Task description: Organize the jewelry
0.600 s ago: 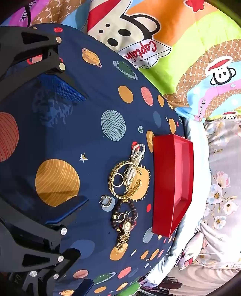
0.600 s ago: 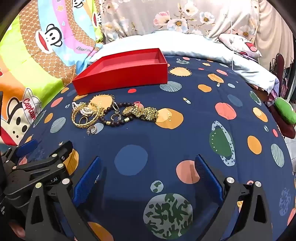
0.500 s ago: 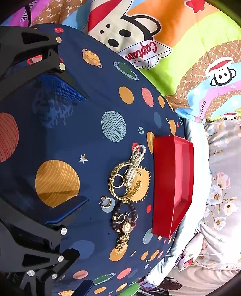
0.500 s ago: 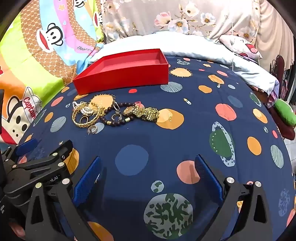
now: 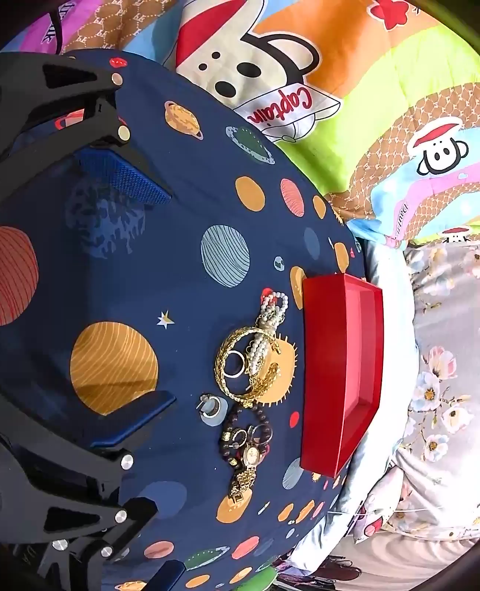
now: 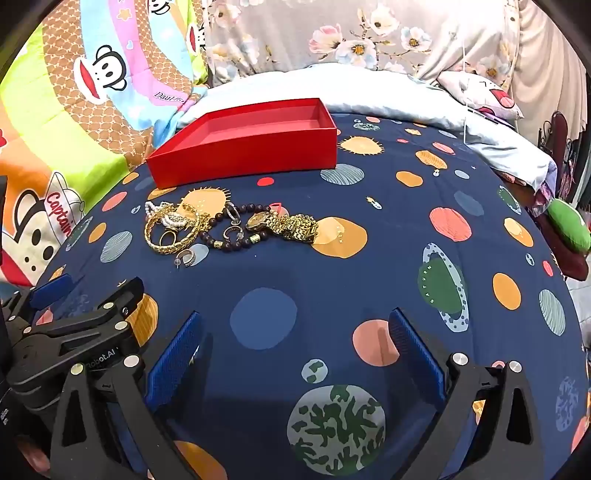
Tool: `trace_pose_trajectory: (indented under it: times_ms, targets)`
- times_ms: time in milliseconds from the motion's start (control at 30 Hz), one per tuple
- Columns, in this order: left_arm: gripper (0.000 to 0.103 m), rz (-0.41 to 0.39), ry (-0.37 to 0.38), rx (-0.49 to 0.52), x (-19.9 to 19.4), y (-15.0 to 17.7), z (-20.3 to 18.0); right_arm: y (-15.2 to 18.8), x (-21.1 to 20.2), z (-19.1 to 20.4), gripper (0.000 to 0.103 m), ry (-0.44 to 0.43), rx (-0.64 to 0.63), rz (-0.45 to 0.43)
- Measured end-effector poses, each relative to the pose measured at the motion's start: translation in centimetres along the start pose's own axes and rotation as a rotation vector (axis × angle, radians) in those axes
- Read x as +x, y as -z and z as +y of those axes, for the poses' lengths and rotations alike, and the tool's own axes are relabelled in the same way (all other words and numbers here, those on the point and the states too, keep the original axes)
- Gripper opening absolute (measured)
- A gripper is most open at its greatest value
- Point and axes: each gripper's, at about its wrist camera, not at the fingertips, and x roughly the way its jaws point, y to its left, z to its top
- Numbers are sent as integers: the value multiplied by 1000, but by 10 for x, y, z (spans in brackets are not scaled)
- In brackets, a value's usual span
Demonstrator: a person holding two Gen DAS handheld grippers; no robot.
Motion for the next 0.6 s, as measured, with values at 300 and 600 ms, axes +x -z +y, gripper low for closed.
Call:
trace_pose_trajectory:
  times_ms: [300, 600]
  targets:
    - [98, -1, 0, 2, -2, 0, -2, 1, 0, 1, 98, 1, 1, -1]
    - [98, -1, -1, -1, -2, -2, 0, 1, 0, 1, 98, 2, 1, -1]
